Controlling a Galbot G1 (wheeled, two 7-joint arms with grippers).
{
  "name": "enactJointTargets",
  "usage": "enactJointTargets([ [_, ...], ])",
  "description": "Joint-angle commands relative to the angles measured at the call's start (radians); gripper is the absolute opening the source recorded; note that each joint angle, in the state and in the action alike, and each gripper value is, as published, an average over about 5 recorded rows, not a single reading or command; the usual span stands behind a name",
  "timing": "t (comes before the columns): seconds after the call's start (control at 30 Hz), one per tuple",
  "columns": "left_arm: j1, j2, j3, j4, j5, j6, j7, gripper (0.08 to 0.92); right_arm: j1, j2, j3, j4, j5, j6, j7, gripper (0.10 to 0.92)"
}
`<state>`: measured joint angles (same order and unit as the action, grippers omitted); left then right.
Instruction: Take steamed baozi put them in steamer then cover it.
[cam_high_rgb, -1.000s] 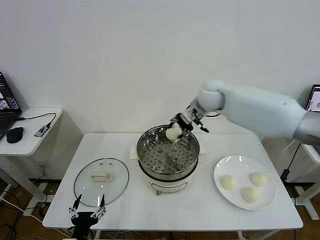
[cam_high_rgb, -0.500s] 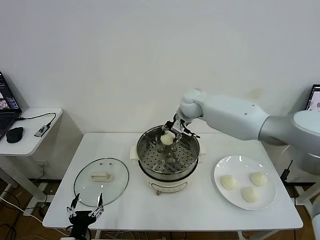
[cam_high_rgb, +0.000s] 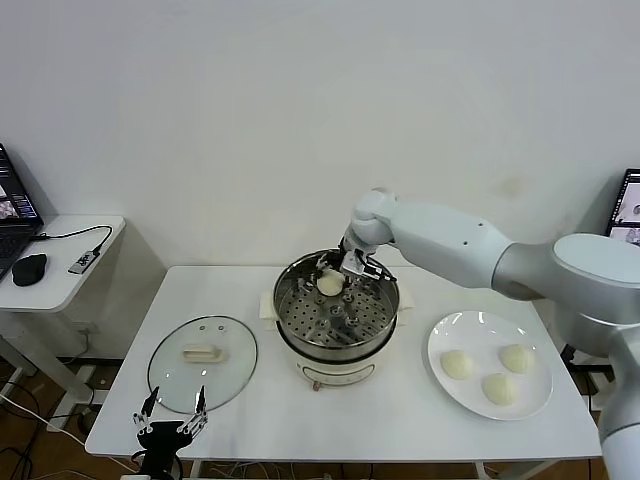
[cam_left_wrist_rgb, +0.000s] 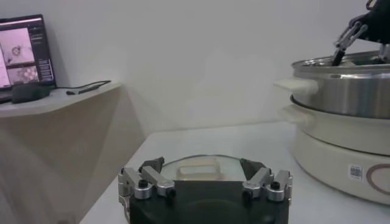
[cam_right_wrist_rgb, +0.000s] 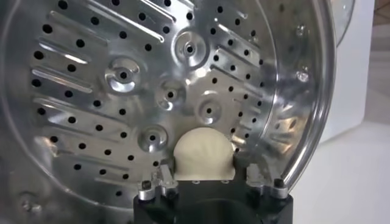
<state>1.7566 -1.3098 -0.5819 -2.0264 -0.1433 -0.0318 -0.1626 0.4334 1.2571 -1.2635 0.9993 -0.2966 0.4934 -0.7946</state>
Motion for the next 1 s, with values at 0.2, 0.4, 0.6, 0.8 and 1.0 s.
enactJointTargets([
  [0.2,0.002,0.001,0.002,-0.013,0.001,0.002,0.000,0.823,0.246,-0.243,-0.101,0.369,0.476,-0.465,-0.144,0.822],
  [0.4,0.001,0.007,0.004,-0.021,0.002,0.004,0.002,0.823,0.352,-0.442,-0.124,0.531,0.567,-0.757,-0.193,0.823],
  [0.6,-0.004,0.022,0.010,-0.025,0.002,0.007,0.003,0.823,0.429,-0.675,-0.183,0.669,0.611,-0.859,-0.226,0.823],
  [0.8,-0.012,0.035,0.018,-0.024,0.002,0.008,0.004,0.823,0.414,-0.849,-0.229,0.757,0.558,-0.874,-0.220,0.823],
  [1.0,-0.015,0.042,0.026,-0.020,0.004,0.007,0.004,0.823,0.218,-0.952,-0.113,0.756,0.460,-0.843,-0.197,0.823],
])
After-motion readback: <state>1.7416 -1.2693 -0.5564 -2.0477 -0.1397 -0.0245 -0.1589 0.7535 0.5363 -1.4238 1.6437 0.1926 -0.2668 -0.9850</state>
